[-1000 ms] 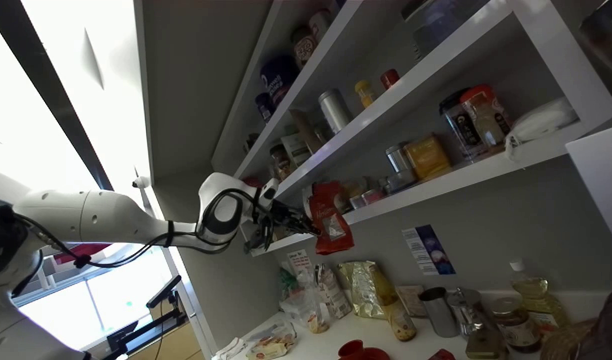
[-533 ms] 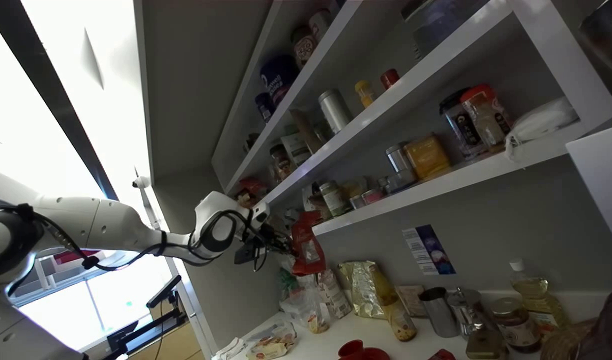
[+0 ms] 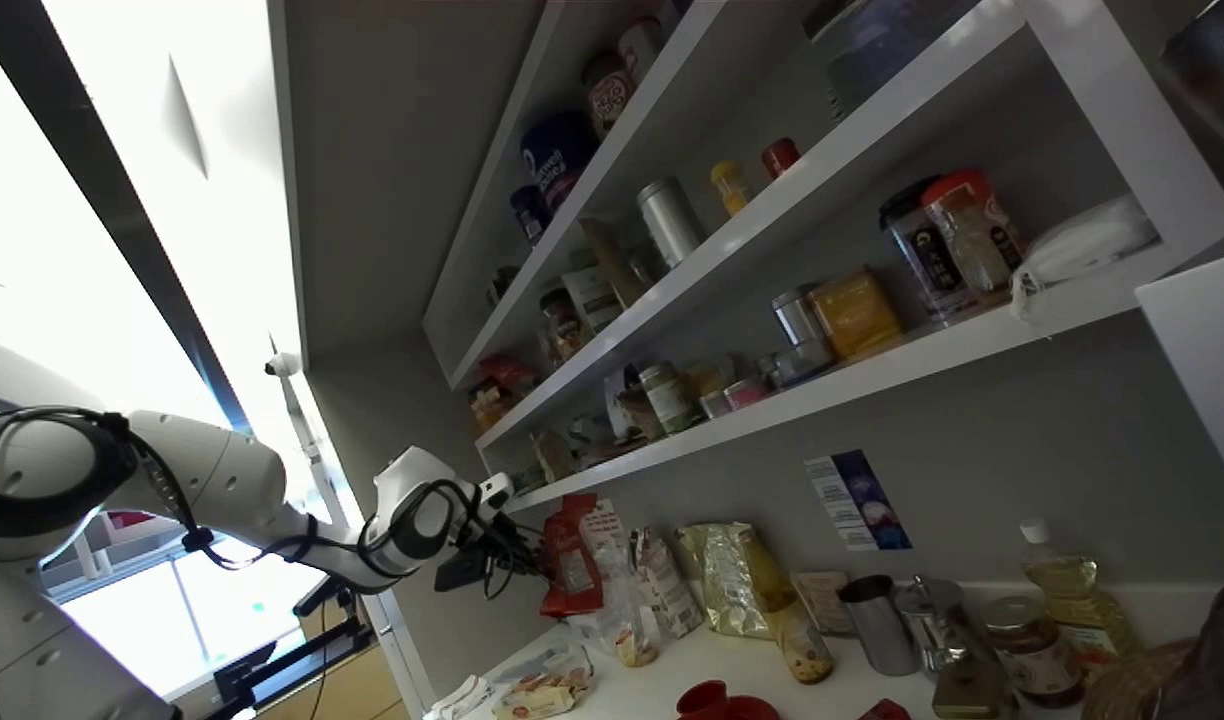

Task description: Remove the orange packet from the bottom shelf and put it on the counter

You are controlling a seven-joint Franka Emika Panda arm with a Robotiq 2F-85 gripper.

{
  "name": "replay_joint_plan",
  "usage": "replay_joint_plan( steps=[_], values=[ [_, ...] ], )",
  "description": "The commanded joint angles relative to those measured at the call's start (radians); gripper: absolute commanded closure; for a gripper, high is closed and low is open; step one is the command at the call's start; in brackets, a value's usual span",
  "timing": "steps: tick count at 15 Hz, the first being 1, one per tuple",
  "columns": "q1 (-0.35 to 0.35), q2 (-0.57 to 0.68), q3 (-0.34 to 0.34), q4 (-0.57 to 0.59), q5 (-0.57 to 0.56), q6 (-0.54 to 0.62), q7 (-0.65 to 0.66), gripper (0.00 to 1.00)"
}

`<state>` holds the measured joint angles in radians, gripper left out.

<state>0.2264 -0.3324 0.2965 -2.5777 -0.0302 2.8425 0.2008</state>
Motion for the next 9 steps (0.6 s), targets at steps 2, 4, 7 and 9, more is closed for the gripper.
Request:
replay_joint_plan(
  steps=[2, 4, 7, 9],
  values=[
    [-0.098, 0.061, 0.173, -0.040, -0.143, 0.161, 0.175, 0.98],
    [-0.171, 0.091, 0.264, -0.052, -0.224, 0.218, 0.266, 0.98],
    [-0.307, 0.128, 0.409, -0.053, -0.339, 0.260, 0.384, 0.98],
    [-0.403, 0.140, 0.505, -0.052, -0.414, 0.274, 0.453, 0.98]
  ],
)
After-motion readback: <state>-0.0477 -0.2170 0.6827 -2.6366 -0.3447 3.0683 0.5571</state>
